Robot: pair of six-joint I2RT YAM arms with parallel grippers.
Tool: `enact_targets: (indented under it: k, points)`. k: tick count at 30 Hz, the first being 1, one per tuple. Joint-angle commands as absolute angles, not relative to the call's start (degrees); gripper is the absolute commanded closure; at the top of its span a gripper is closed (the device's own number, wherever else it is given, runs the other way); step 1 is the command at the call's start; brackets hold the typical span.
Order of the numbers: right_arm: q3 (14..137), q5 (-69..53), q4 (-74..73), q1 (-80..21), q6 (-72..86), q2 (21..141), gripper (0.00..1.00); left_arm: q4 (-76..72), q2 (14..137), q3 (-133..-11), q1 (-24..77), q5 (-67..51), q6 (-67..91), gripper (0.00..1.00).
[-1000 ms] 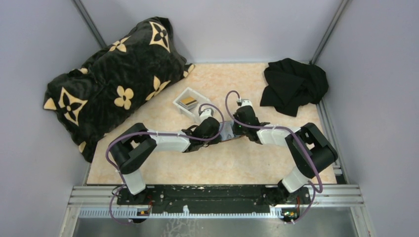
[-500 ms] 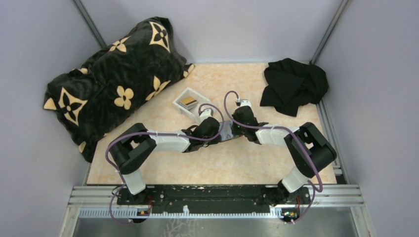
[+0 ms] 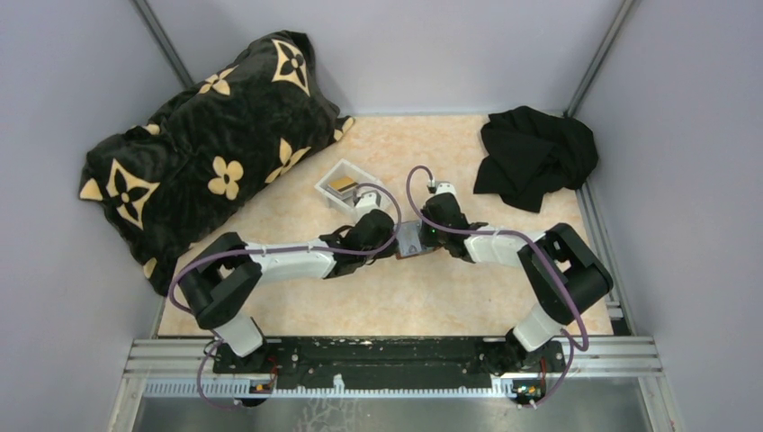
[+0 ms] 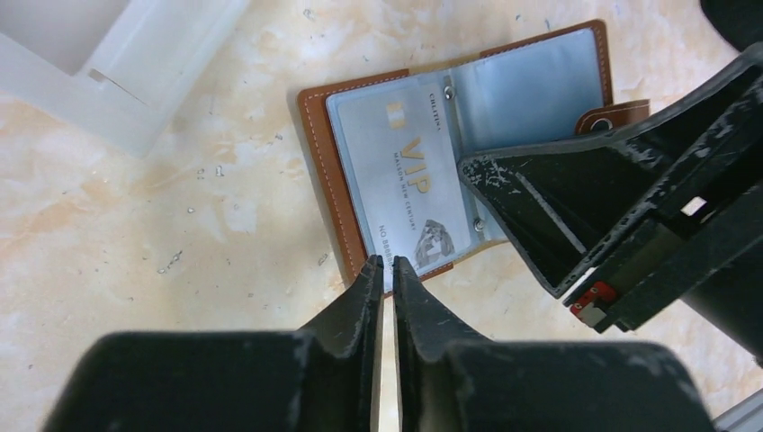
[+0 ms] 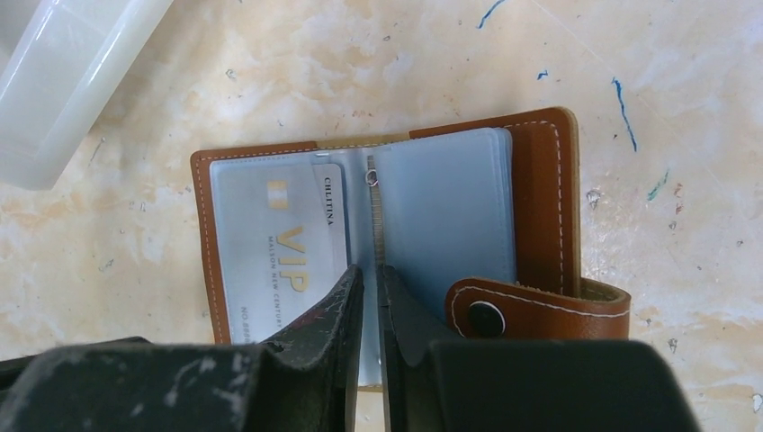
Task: Put the credit cards into the card holder
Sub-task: Insert the credit card into the card holder.
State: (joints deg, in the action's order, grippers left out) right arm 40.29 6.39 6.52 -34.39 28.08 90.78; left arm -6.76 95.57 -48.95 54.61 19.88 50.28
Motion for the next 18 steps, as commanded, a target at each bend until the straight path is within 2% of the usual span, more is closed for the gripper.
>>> enact_targets:
  k: [1,5,9,13,18]
  points:
    - [42.5,7.1,5.2,-35.2,27.5,88.4,0.87,-5.5,91.3,-48.7,54.4,24.1,48.6,0.82]
    - [42.6,7.1,5.3,-35.2,27.1,87.5,0.86,-5.2,87.7,-50.1,54.2,30.7,44.8,0.66]
    - [43.1,6.9,4.9,-35.3,26.6,86.9,0.80,-1.3,85.7,-54.3,52.5,36.0,41.0,0.53]
    - [43.3,6.4,5.3,-35.2,26.4,86.7,0.74,2.5,85.9,-58.5,48.6,35.1,37.4,0.48]
    - [43.5,6.1,5.7,-35.2,25.8,86.1,0.68,4.7,85.5,-60.0,42.1,30.3,36.5,0.47]
